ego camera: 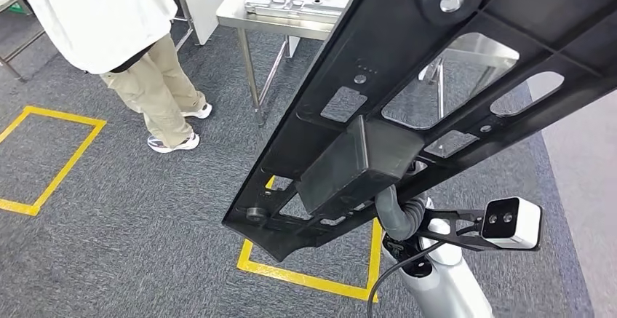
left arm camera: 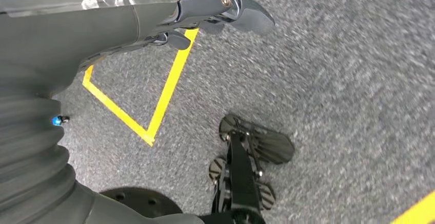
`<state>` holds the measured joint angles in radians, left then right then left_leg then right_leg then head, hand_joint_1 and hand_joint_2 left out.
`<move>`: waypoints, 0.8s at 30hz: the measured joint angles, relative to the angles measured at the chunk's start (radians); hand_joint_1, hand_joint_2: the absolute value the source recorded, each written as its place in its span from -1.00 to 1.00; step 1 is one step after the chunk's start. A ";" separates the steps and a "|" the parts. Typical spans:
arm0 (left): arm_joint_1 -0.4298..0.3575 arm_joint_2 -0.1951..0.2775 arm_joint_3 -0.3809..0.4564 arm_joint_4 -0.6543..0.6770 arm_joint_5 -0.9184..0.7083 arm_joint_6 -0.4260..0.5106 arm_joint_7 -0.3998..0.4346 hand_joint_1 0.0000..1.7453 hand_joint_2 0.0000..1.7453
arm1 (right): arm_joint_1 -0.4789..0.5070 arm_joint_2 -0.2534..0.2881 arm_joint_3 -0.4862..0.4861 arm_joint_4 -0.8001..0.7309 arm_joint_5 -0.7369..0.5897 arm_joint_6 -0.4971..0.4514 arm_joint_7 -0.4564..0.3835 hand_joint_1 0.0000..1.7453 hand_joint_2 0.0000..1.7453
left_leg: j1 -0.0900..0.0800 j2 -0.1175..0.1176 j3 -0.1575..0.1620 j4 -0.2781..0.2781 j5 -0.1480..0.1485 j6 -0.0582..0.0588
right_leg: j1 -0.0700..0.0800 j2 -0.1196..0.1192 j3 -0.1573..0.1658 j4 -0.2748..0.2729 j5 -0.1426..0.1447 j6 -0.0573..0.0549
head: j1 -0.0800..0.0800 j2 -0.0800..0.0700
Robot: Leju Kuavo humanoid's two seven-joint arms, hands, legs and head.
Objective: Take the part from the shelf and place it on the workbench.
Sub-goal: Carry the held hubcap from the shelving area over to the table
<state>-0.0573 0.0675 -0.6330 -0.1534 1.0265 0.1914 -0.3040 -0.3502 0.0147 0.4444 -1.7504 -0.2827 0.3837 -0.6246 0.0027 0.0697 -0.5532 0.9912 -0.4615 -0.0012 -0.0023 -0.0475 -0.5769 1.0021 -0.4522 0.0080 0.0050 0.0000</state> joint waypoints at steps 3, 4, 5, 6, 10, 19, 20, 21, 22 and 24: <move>-0.001 -0.001 -0.001 0.000 0.000 -0.004 -0.001 -1.00 1.00 | -0.001 0.000 0.000 0.000 0.000 0.002 0.000 1.00 1.00 | 0.001 0.010 0.004 0.002 -0.006 -0.017 | -0.001 0.023 -0.001 -0.008 0.005 -0.016 | -0.001 0.000; -0.002 -0.001 -0.002 0.000 0.000 -0.007 -0.003 -1.00 1.00 | -0.002 0.001 0.000 0.000 0.000 0.002 0.000 1.00 1.00 | 0.003 -0.002 -0.001 0.017 -0.019 -0.022 | -0.003 0.030 0.000 -0.012 0.009 -0.022 | -0.002 0.000; -0.002 0.000 -0.002 0.000 -0.001 -0.010 -0.005 -1.00 1.00 | -0.003 0.002 0.000 -0.001 0.000 0.002 0.000 1.00 1.00 | 0.005 -0.019 -0.016 0.054 -0.044 -0.028 | -0.006 0.035 0.002 -0.016 0.012 -0.027 | -0.005 0.000; -0.001 0.000 -0.003 0.000 -0.001 -0.012 -0.008 -1.00 1.00 | -0.004 0.003 0.000 -0.001 0.001 0.001 -0.001 1.00 1.00 | 0.007 -0.039 -0.042 0.113 -0.077 -0.032 | -0.008 0.040 0.001 -0.017 0.014 -0.030 | -0.007 0.000; 0.004 0.002 -0.007 0.000 -0.001 -0.019 -0.015 -1.00 1.00 | -0.001 0.006 0.000 -0.001 0.008 -0.008 -0.005 1.00 1.00 | 0.009 -0.060 -0.133 0.292 -0.129 -0.038 | -0.006 0.063 -0.001 -0.013 0.012 -0.033 | -0.011 0.000; 0.000 0.007 -0.015 0.000 -0.002 -0.022 -0.022 -1.00 1.00 | 0.002 0.006 -0.001 -0.022 0.016 -0.014 -0.012 1.00 1.00 | 0.006 -0.068 0.000 -0.004 -0.001 0.006 | -0.001 0.078 -0.002 0.008 -0.009 0.003 | -0.009 0.000; 0.000 0.007 -0.016 0.000 -0.003 -0.023 -0.022 -1.00 1.00 | 0.001 0.006 -0.002 -0.026 0.016 -0.014 -0.013 1.00 1.00 | 0.009 -0.066 0.004 -0.009 0.000 0.012 | -0.001 0.074 -0.017 0.040 -0.027 0.007 | -0.008 0.000; 0.000 0.007 -0.017 0.000 -0.003 -0.023 -0.022 -1.00 1.00 | 0.002 0.006 -0.002 -0.029 0.017 -0.014 -0.013 1.00 1.00 | 0.009 -0.064 0.007 -0.011 -0.001 0.017 | -0.003 0.068 -0.045 0.095 -0.053 0.010 | -0.006 0.000; 0.000 0.007 -0.017 0.000 -0.004 -0.024 -0.022 -1.00 1.00 | 0.003 0.005 -0.003 -0.030 0.017 -0.014 -0.014 1.00 1.00 | 0.009 -0.063 0.008 -0.011 -0.004 0.020 | -0.003 0.063 -0.083 0.166 -0.083 0.013 | -0.004 0.000; 0.002 0.008 -0.018 0.000 -0.005 -0.024 -0.022 -1.00 1.00 | 0.008 0.005 -0.003 -0.031 0.017 -0.014 -0.014 1.00 1.00 | 0.007 -0.061 0.012 -0.010 -0.011 0.021 | -0.004 0.059 -0.160 0.292 -0.116 0.016 | -0.004 0.000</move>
<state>-0.0553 0.0751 -0.6507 -0.1531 1.0216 0.1676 -0.3262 -0.3425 0.0198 0.4417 -1.7815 -0.2654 0.3692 -0.6390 0.0100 0.0088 -0.5409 0.9813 -0.4730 0.0202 -0.0065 0.0117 -0.7365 1.2943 -0.5680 0.0238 0.0009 -0.0001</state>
